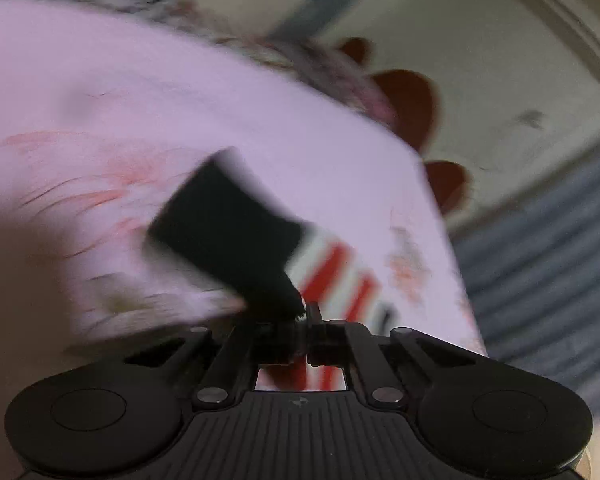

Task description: Fold small clothes

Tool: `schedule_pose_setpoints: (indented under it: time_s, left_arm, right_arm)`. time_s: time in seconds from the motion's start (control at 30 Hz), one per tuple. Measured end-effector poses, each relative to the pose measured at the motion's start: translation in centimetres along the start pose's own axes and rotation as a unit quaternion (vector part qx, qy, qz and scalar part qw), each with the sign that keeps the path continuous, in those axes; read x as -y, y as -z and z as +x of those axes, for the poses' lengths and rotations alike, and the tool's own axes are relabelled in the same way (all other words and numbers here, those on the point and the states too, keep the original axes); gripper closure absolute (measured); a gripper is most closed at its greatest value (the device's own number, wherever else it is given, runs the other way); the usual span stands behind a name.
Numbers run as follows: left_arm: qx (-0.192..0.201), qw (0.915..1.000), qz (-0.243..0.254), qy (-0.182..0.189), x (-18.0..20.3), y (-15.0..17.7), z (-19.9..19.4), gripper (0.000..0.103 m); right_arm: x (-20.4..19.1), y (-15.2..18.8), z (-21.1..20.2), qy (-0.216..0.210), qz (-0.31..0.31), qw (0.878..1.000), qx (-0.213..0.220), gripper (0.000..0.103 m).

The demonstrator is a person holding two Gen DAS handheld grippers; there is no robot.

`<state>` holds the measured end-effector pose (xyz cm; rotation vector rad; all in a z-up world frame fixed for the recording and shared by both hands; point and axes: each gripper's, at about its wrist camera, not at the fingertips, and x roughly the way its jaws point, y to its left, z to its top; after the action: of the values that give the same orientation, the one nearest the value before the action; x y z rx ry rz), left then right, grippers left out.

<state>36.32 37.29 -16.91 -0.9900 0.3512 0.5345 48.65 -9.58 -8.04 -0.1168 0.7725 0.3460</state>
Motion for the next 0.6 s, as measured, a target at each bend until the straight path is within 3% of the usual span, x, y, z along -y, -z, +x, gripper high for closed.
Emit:
schedule_pose_setpoints:
  time_s: [0.07, 0.17, 0.27, 0.33, 0.5, 0.6]
  left_arm:
    - [0.004, 0.9956, 0.089, 0.029, 4.2, 0.8, -0.4, 0.099]
    - [-0.016, 0.975, 0.206, 0.083, 11.4, 4.1, -0.5, 0.099]
    - [-0.05, 0.9427, 0.309, 0.115, 18.4, 9.2, 0.2, 0.099]
    - [-0.075, 0.9145, 0.372, 0.139, 22.7, 13.5, 0.8, 0.099]
    - [-0.143, 0.8541, 0.47, 0.17, 29.5, 23.3, 2.1, 0.099]
    - [-0.189, 0.8264, 0.5, 0.177, 31.8, 28.7, 3.5, 0.099]
  right_arm:
    - [0.6, 0.0, -0.3, 0.006, 0.009, 1.0, 0.005, 0.067]
    - [1.8, 0.1, -0.8, 0.013, 0.031, 0.999, 0.014, 0.067]
    - [3.0, 0.2, -1.5, 0.021, 0.051, 0.998, 0.021, 0.067]
    - [3.9, 0.3, -2.4, 0.025, 0.063, 0.997, 0.031, 0.068]
    - [7.7, 1.3, -4.7, 0.044, 0.111, 0.992, 0.047, 0.067]
    - [9.9, 2.2, -5.6, 0.055, 0.135, 0.988, 0.051, 0.067]
